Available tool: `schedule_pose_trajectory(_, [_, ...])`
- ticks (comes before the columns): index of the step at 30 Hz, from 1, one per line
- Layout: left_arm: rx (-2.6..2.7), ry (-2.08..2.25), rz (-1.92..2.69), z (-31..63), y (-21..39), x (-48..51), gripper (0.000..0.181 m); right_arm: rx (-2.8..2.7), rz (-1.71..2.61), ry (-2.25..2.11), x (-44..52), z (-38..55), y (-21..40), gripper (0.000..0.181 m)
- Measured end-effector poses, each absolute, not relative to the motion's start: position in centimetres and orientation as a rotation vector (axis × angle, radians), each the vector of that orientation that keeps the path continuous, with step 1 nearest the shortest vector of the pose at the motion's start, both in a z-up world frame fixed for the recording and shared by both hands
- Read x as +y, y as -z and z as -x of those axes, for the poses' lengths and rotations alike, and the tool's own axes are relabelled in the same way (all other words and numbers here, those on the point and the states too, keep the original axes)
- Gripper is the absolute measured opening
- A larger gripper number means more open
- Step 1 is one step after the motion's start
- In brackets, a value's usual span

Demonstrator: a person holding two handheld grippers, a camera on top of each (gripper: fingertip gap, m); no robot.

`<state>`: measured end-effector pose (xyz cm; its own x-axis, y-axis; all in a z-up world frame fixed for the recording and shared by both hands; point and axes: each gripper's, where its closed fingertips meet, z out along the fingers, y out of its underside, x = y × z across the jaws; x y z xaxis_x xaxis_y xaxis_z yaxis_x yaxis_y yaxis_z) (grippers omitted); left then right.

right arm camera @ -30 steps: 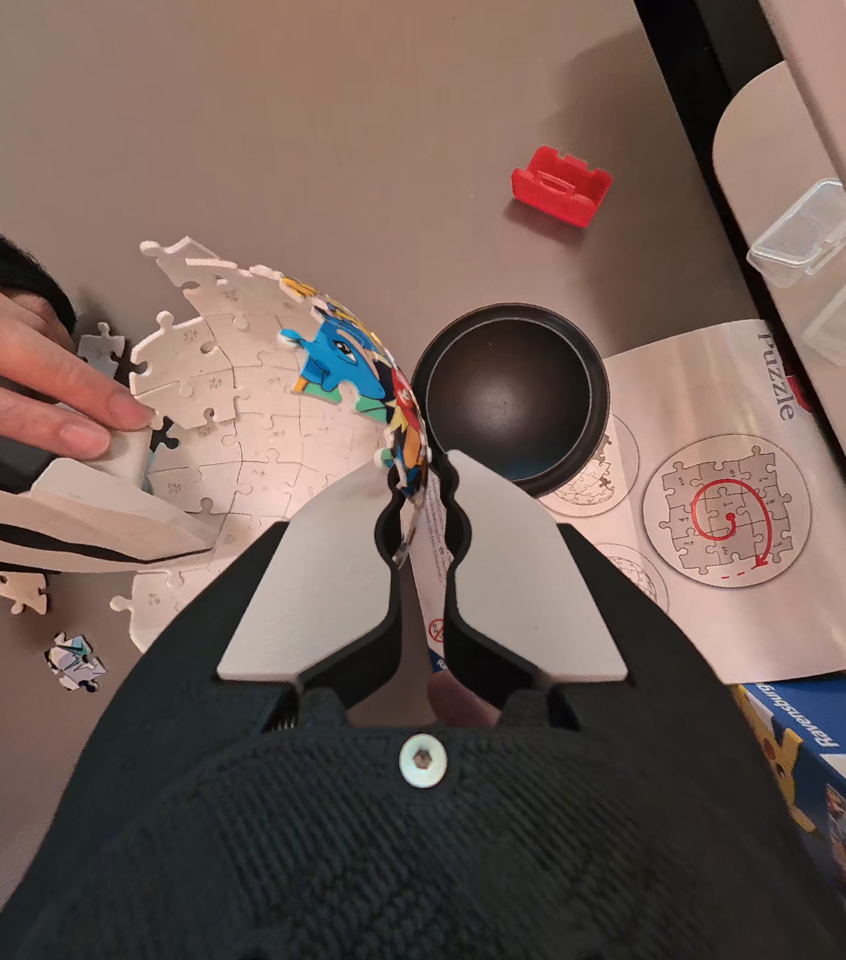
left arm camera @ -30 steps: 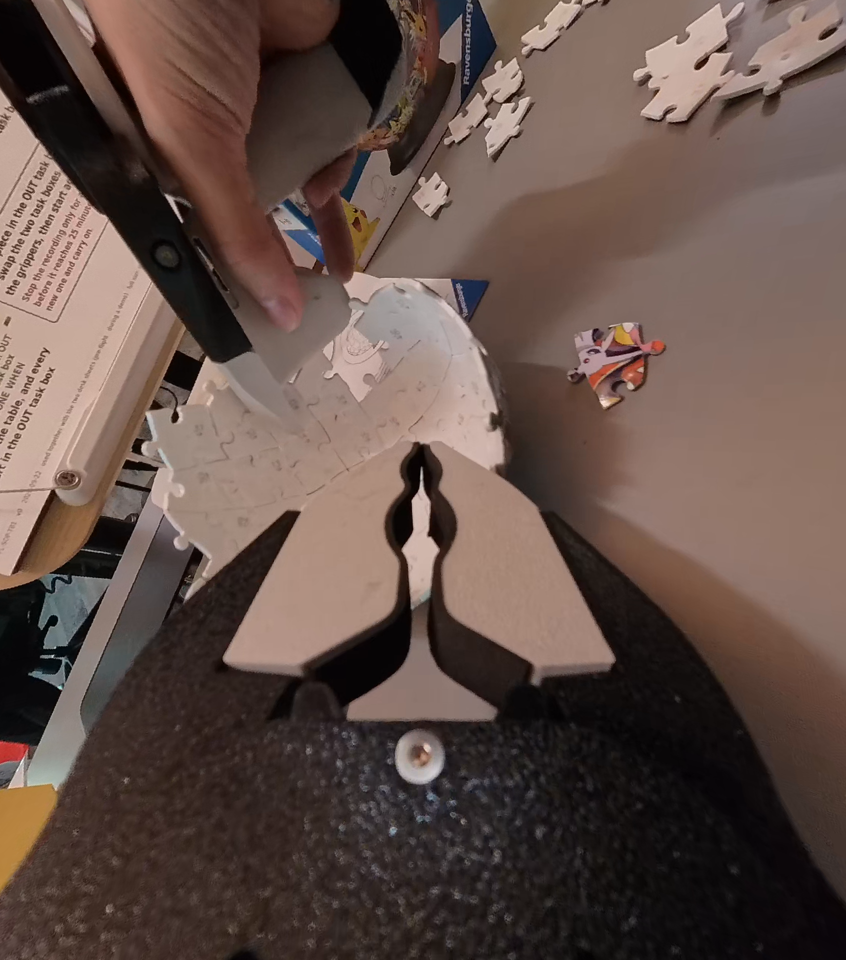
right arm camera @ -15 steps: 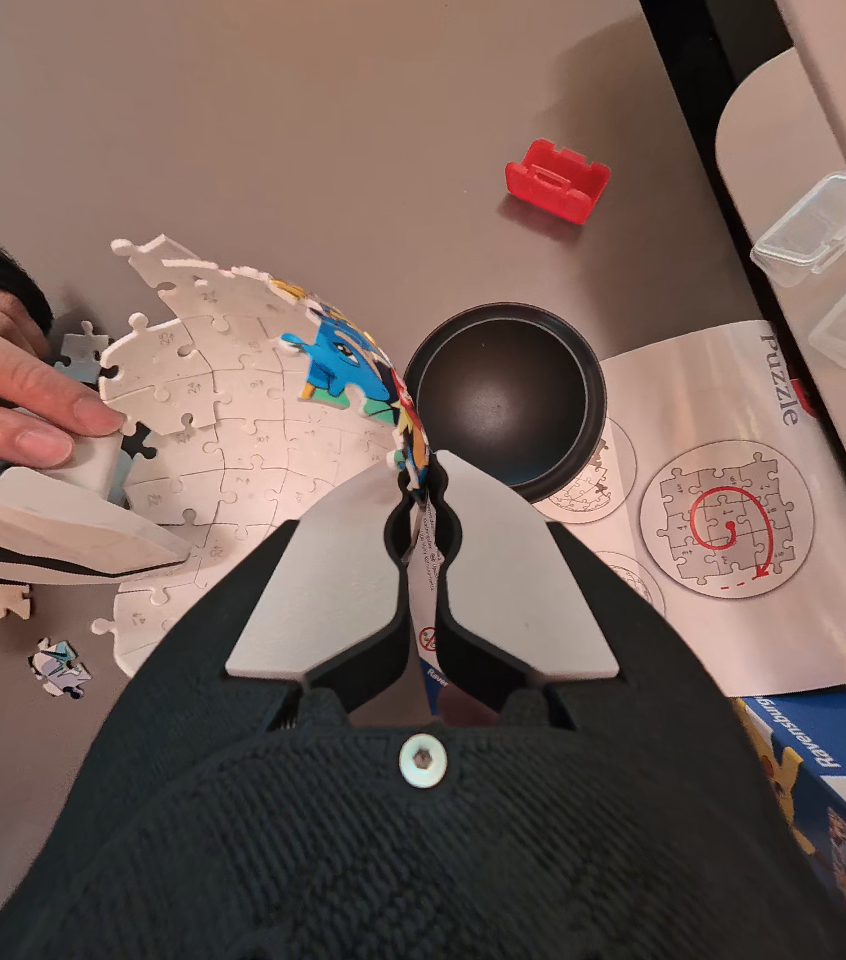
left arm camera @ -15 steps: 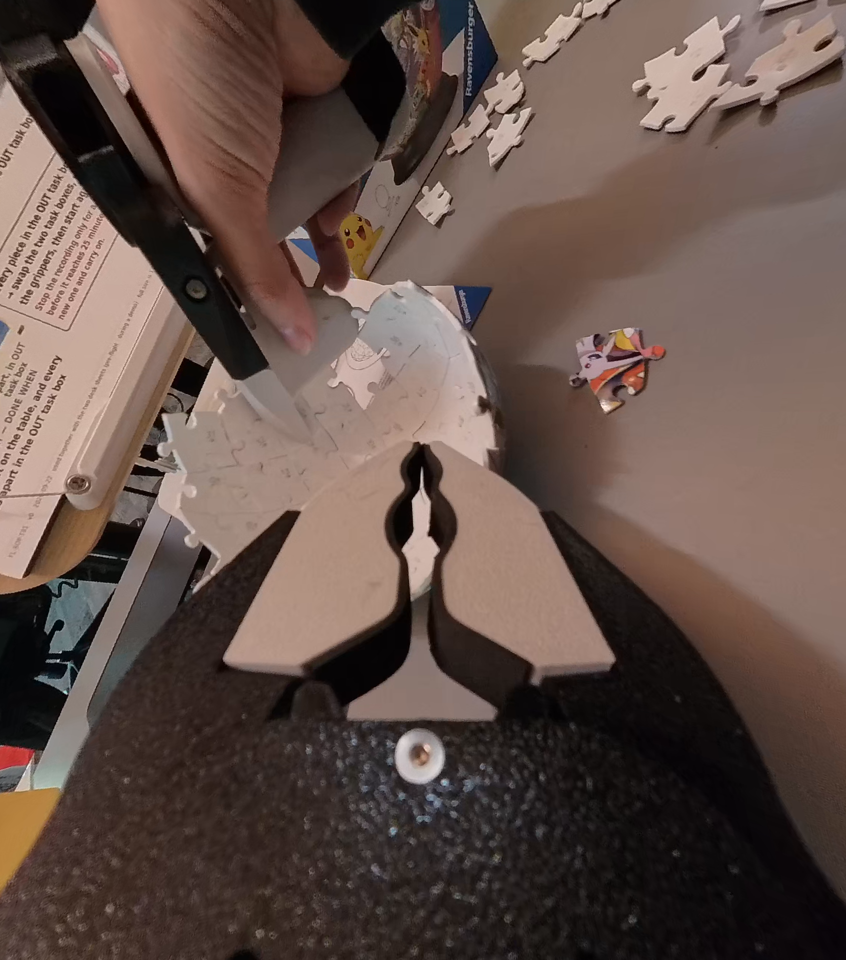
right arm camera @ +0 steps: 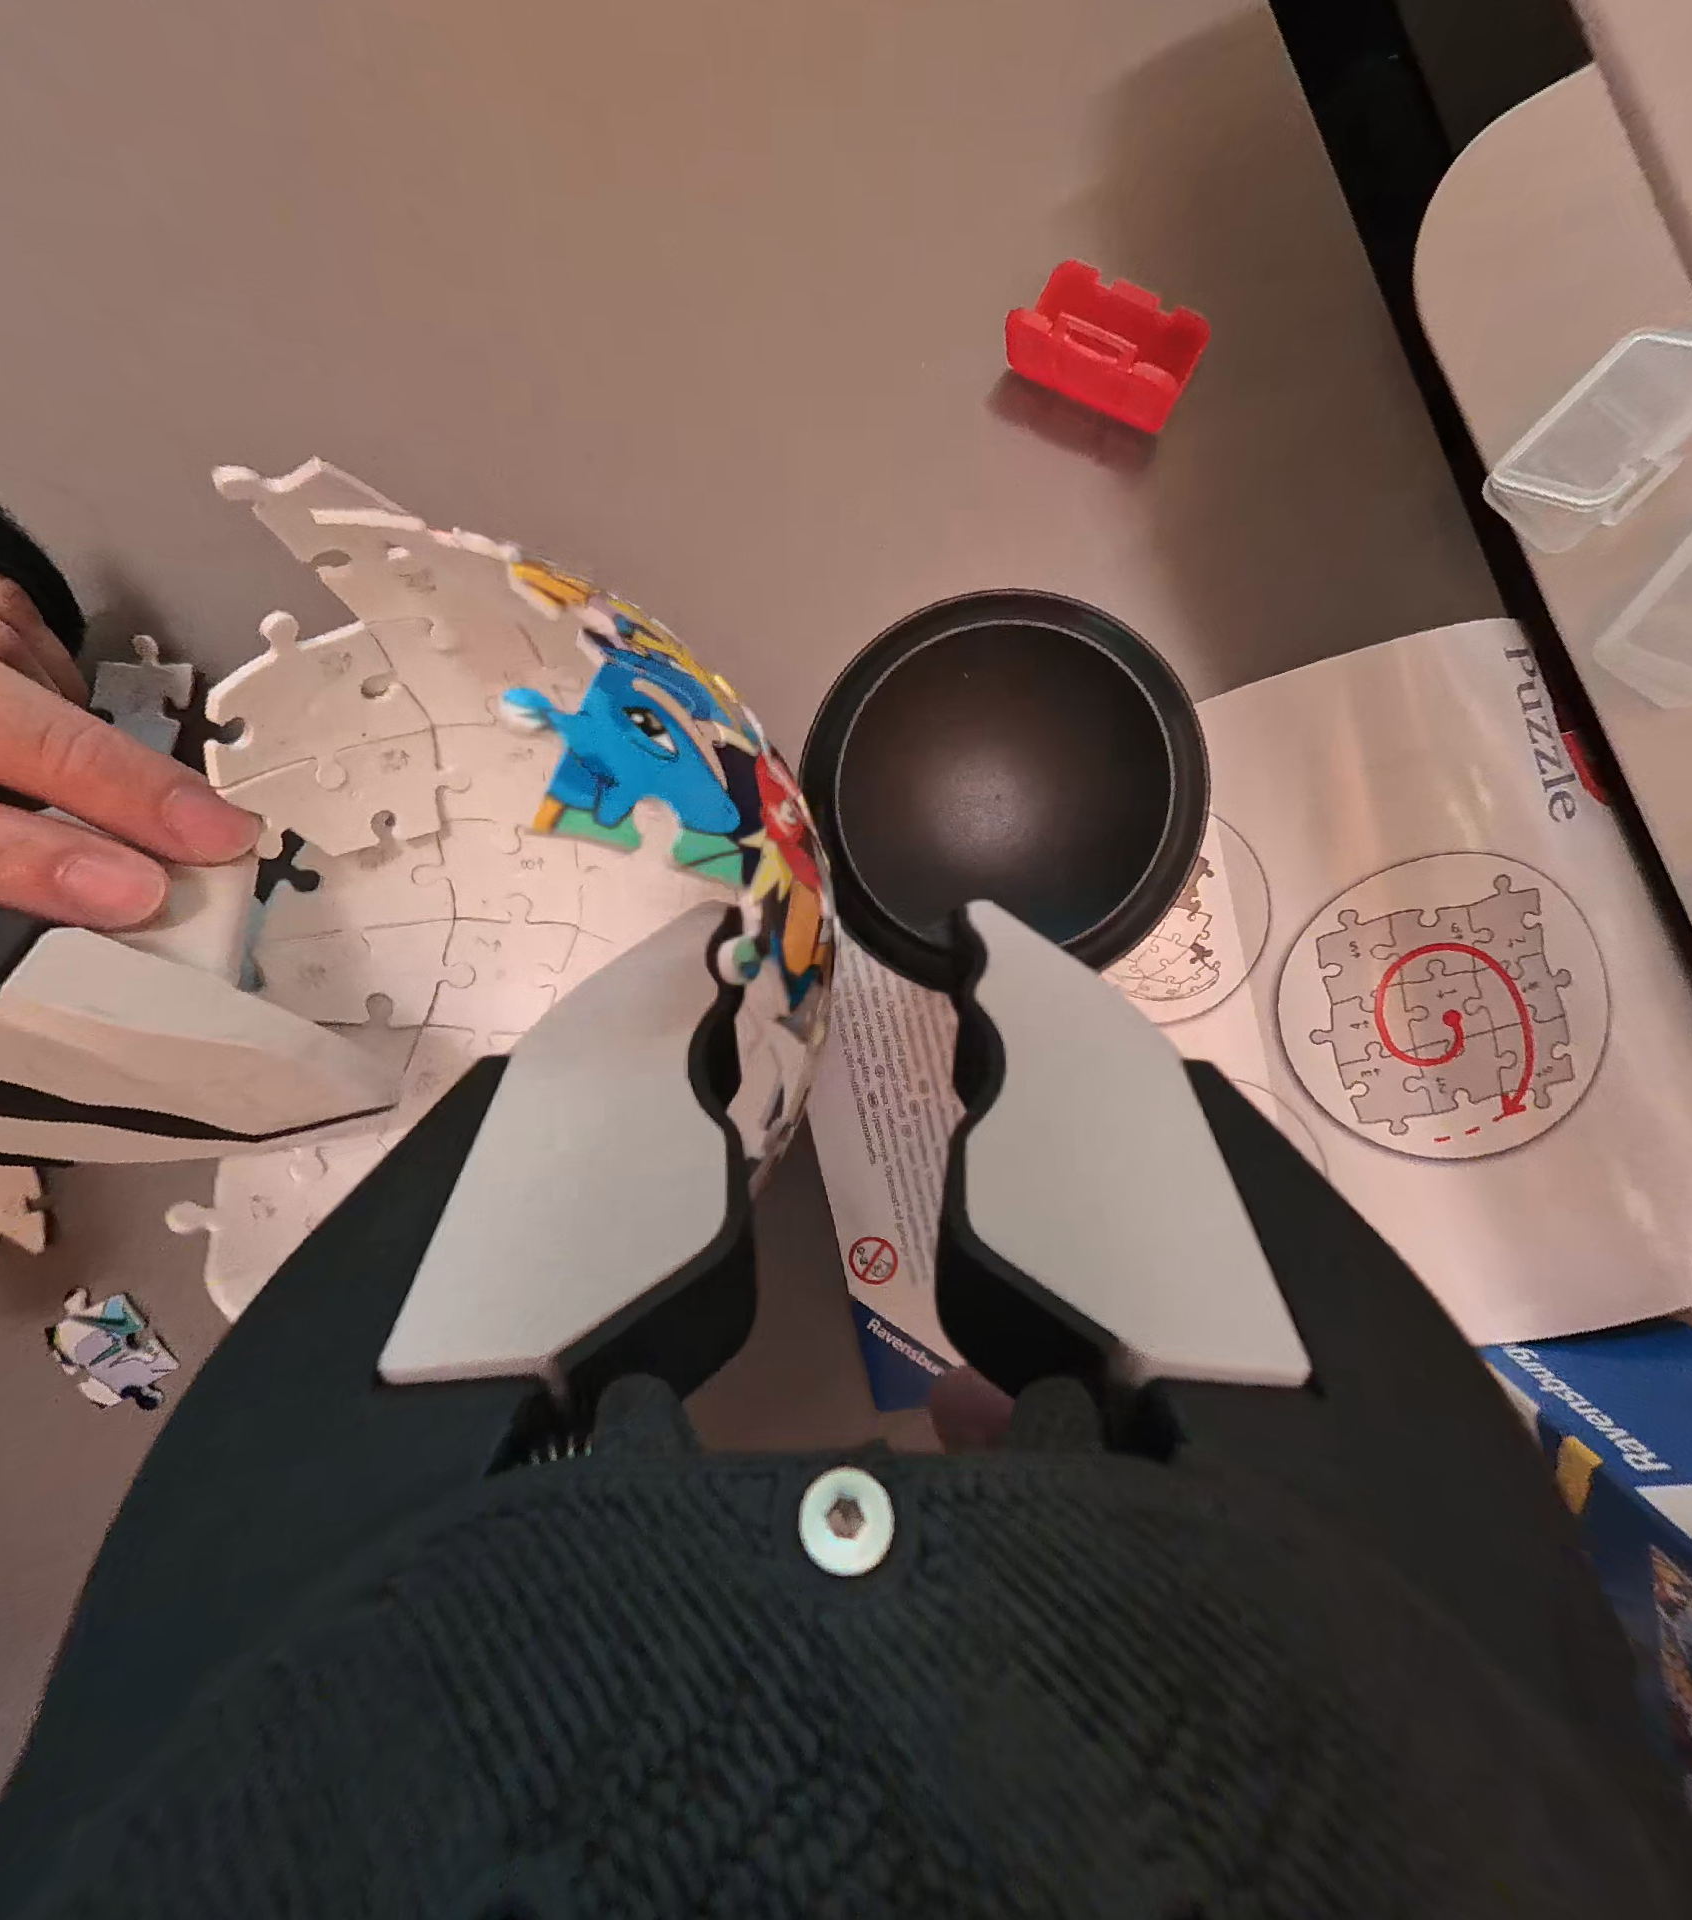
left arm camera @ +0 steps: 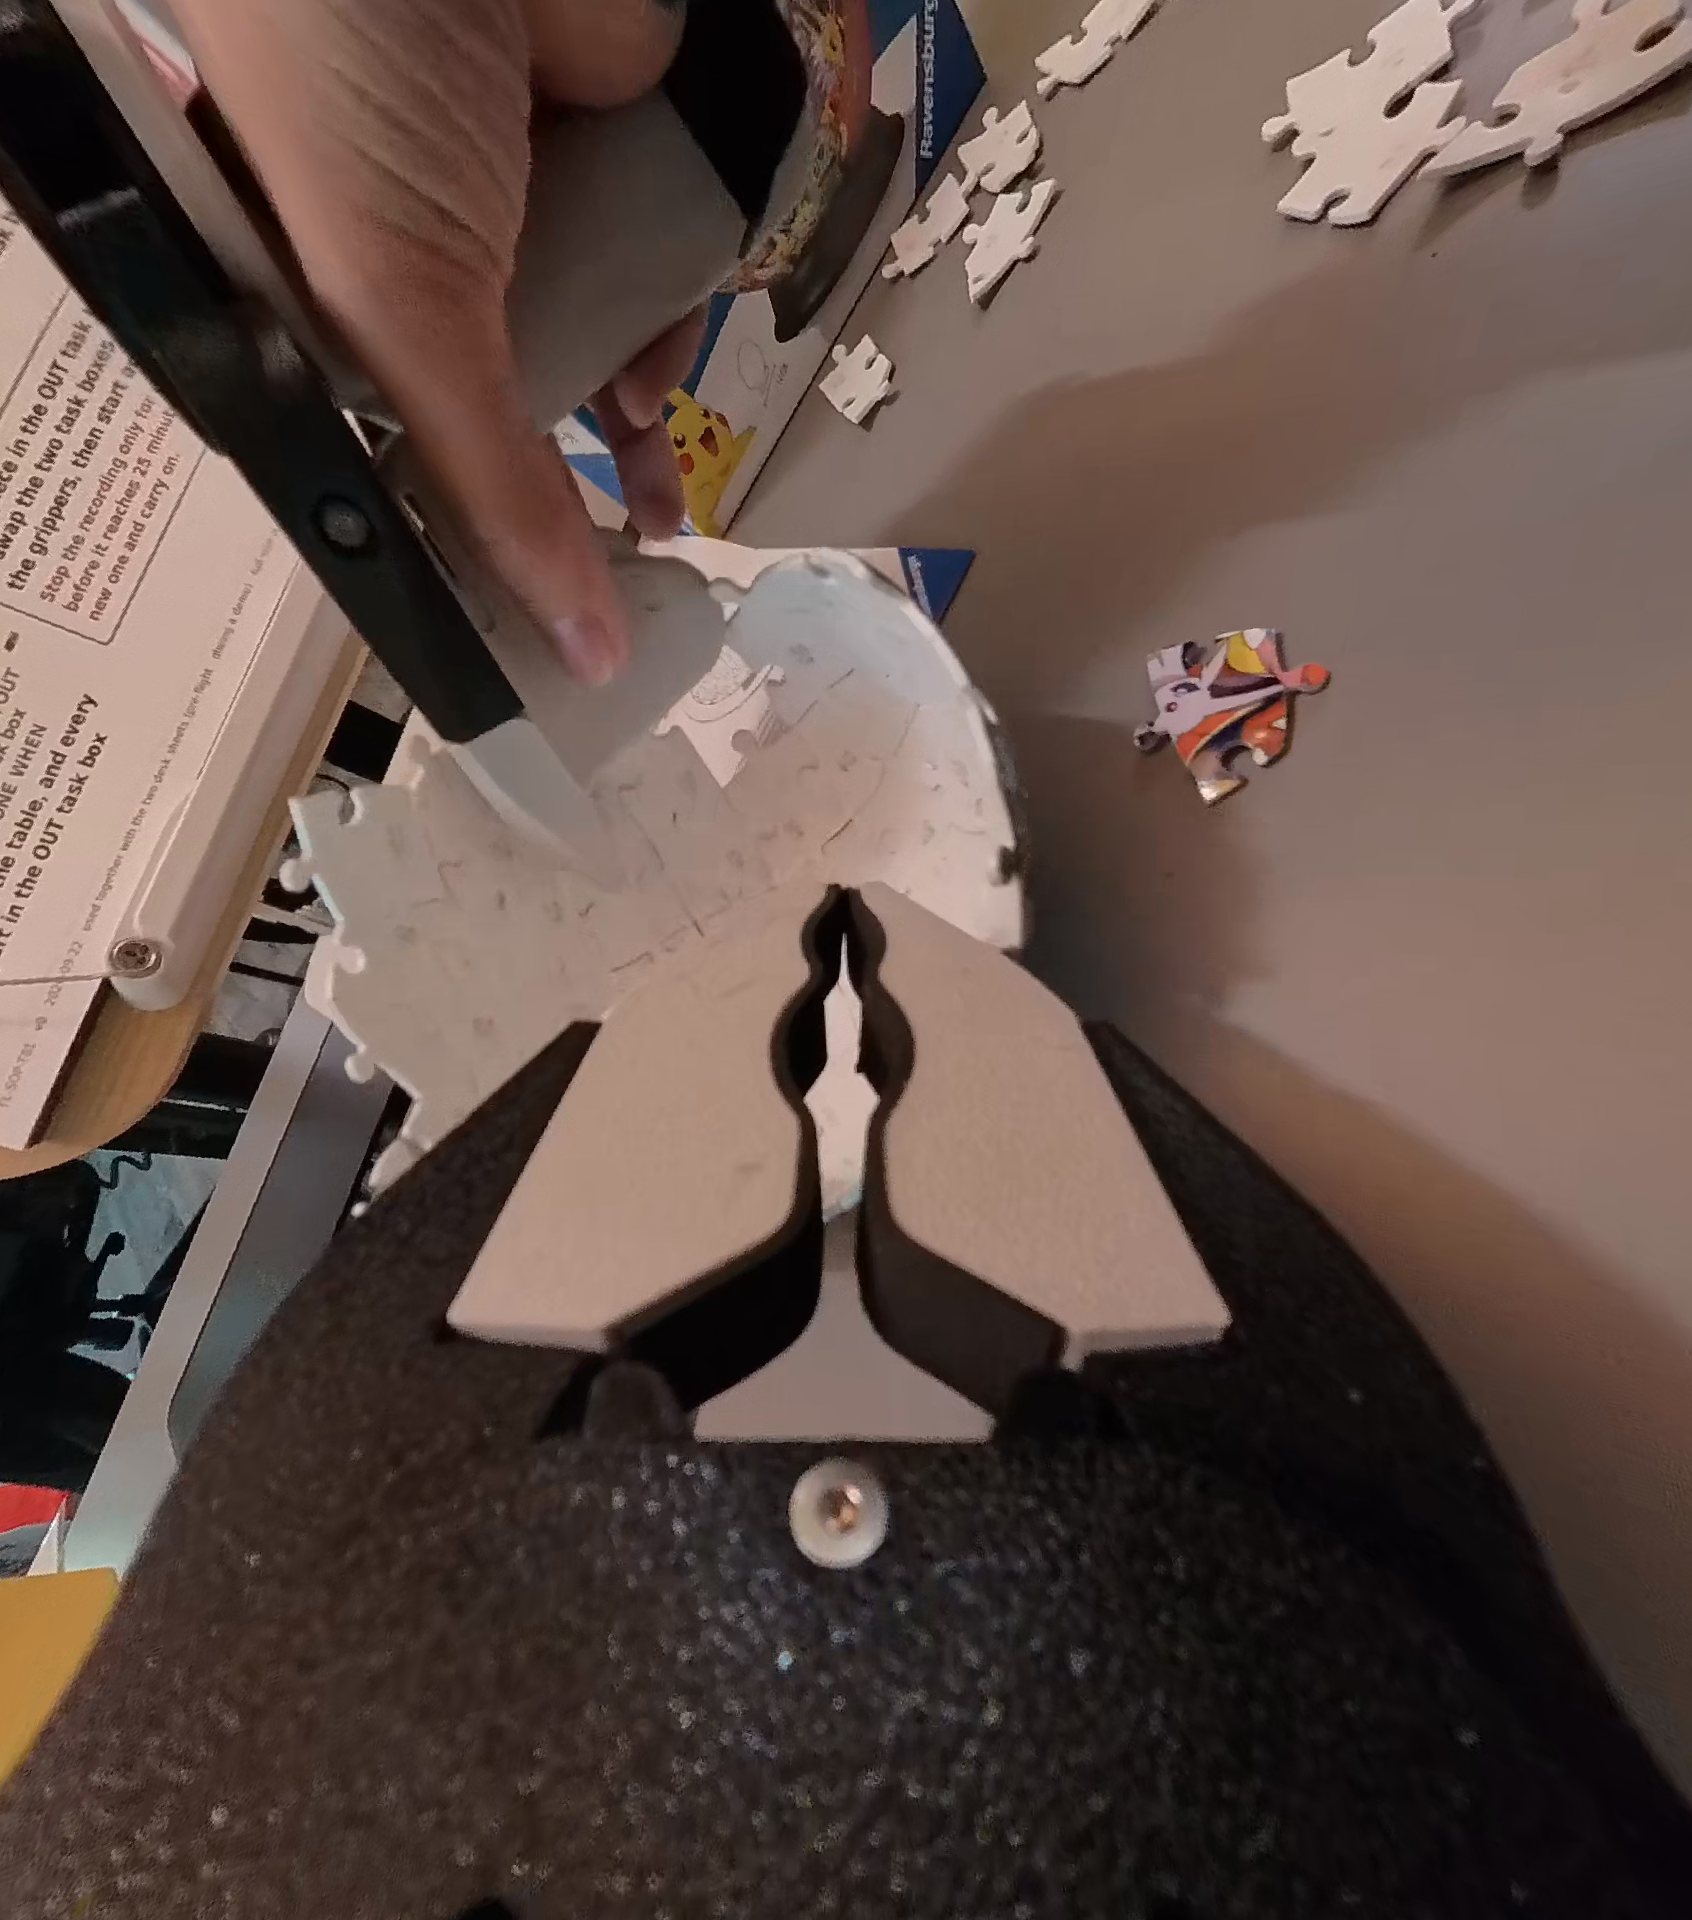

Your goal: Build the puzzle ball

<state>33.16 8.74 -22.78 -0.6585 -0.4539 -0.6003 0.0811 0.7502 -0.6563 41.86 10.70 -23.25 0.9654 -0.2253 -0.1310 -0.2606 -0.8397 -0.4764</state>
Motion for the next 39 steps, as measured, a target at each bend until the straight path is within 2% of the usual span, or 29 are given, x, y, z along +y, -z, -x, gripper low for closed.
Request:
schedule_pose_trajectory(1, [2.143,0.849,0.278,-33.2,22.8,8.8,0.000,0.344,2.609,-0.083,10.5,-41.9,23.3,0.040])
schedule_pose_trajectory(10, [2.145,0.845,0.281,-33.2,22.9,8.9,0.000,0.273,2.517,0.030,9.9,-41.6,21.0,0.055])
schedule_pose_trajectory(15, [2.162,0.797,0.259,-33.2,23.4,9.5,0.000,0.003,2.451,0.386,9.6,-43.1,17.4,0.066])
schedule_pose_trajectory(19, [2.172,0.770,0.258,-33.4,23.6,9.8,0.000,-0.560,2.340,0.456,12.4,-40.1,14.8,0.059])
schedule_pose_trajectory(23, [2.184,0.758,0.277,-33.6,23.9,10.3,0.000,-0.890,2.414,0.368,13.9,-38.5,16.1,0.055])
schedule_pose_trajectory(26, [2.182,0.748,0.292,-33.8,23.9,10.9,0.000,-0.991,2.476,0.240,14.6,-38.6,17.4,0.042])
schedule_pose_trajectory(30, [2.179,0.749,0.298,-33.9,23.9,11.1,0.000,-1.049,2.533,0.122,15.6,-38.6,18.7,0.035])
schedule_pose_trajectory(39, [2.174,0.755,0.286,-34.0,23.9,11.2,0.000,-1.128,2.621,0.084,16.8,-38.9,19.0,0.032])
